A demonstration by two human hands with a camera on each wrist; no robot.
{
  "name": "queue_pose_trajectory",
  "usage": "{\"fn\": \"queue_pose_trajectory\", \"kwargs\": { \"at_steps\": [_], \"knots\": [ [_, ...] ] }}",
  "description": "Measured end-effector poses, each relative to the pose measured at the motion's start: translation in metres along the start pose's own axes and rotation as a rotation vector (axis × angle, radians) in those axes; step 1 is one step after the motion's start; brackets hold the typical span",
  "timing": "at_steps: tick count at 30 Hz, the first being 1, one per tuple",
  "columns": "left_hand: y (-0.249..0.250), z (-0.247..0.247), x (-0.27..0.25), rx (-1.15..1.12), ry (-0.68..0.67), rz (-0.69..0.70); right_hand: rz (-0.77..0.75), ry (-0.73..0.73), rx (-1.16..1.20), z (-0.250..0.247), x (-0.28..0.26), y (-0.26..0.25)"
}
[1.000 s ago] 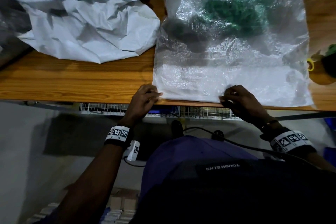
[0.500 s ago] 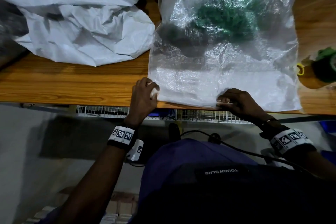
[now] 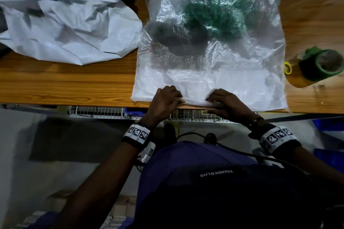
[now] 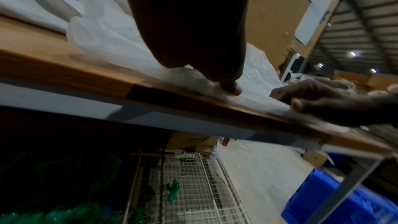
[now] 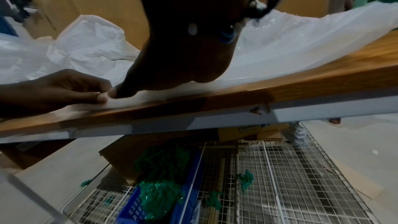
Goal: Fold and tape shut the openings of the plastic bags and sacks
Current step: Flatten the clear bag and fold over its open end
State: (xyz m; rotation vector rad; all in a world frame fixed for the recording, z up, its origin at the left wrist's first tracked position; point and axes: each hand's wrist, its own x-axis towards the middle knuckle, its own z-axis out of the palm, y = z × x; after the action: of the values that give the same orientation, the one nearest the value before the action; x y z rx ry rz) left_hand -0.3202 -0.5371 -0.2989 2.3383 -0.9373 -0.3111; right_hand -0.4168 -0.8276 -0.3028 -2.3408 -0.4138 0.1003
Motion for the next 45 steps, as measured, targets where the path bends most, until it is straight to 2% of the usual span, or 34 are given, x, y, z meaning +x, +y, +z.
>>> {"fn": "queue_pose_trajectory", "kwargs": {
  "at_steps": [7,12,14,16,18,20,23,26,28,31,34,38,40,43,45],
  "knots": [
    [0.005,-0.001,0.012,-0.182,0.073,-0.134,0.249,0.035,0.19,-0.016,0.015,-0.003],
    [0.029,0.018,0.02,-0.058,-0.017,-0.041,0.281,-0.034,0.231,-0.022,0.015,-0.002],
    [0.028,0.021,0.023,-0.086,0.002,-0.118,0.253,-0.031,0.14,-0.035,-0.001,0.005],
    [0.027,0.02,0.024,-0.07,0.033,-0.165,0.252,-0.01,-0.053,-0.052,-0.029,0.02],
    [0.033,0.024,0.026,-0.034,0.052,-0.125,0.284,0.035,-0.115,-0.066,-0.057,0.034],
    [0.047,0.034,0.032,-0.068,0.036,-0.074,0.318,0.082,-0.048,-0.069,-0.07,0.043],
    [0.077,0.059,0.048,-0.127,-0.024,-0.026,0.335,0.1,0.068,-0.063,-0.062,0.044],
    [0.097,0.077,0.061,-0.077,-0.042,0.012,0.354,0.093,0.156,-0.056,-0.052,0.035],
    [0.097,0.081,0.066,-0.072,-0.049,-0.002,0.342,0.062,0.171,-0.059,-0.055,0.037],
    [0.093,0.081,0.071,-0.195,-0.033,-0.073,0.231,-0.006,-0.057,-0.082,-0.078,0.049],
    [0.096,0.081,0.071,-0.236,-0.002,-0.095,0.166,0.051,-0.151,-0.105,-0.107,0.063],
    [0.102,0.081,0.071,-0.292,0.001,-0.137,0.119,0.122,-0.221,-0.109,-0.128,0.073],
    [0.103,0.081,0.069,-0.355,-0.004,-0.163,0.17,0.146,-0.175,-0.108,-0.133,0.075],
    [0.101,0.081,0.069,-0.437,0.01,-0.203,0.373,0.225,0.07,-0.109,-0.137,0.077],
    [0.098,0.08,0.068,-0.403,0.051,-0.19,0.448,0.268,0.186,-0.11,-0.134,0.081]
  ]
}}
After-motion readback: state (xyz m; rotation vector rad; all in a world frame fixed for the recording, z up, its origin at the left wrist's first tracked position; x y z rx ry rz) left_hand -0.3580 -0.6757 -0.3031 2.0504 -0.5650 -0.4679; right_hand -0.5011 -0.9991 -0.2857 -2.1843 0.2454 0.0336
